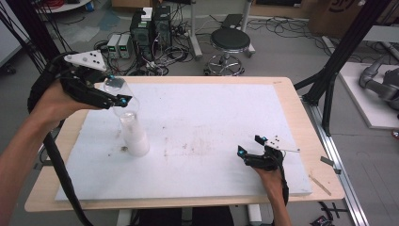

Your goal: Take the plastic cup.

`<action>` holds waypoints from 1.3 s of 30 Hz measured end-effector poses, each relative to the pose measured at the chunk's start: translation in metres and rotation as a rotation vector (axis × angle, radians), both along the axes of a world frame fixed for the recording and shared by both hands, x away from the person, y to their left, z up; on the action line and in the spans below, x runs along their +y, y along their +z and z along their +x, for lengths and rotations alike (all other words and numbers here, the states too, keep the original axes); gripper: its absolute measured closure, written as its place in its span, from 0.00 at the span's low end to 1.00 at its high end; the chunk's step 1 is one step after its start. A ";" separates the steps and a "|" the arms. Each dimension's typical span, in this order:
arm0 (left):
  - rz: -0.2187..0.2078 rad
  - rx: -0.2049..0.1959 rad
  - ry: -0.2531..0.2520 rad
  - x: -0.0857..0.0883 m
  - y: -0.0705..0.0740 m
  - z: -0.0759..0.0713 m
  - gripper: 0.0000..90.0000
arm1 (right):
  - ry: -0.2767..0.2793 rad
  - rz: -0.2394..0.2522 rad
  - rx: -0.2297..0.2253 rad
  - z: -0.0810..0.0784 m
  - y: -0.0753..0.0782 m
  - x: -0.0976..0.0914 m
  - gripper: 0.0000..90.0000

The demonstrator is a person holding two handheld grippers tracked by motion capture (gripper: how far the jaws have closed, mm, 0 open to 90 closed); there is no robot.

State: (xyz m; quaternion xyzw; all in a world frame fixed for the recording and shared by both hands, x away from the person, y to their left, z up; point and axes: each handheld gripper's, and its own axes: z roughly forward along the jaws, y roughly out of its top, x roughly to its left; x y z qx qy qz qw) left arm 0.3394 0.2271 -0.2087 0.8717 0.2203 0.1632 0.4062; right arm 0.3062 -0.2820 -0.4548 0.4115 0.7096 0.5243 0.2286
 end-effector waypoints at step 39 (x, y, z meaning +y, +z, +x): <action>-0.393 -0.006 -0.271 -0.068 -0.109 -0.053 0.44 | -0.004 -0.014 0.019 0.002 0.000 0.001 0.13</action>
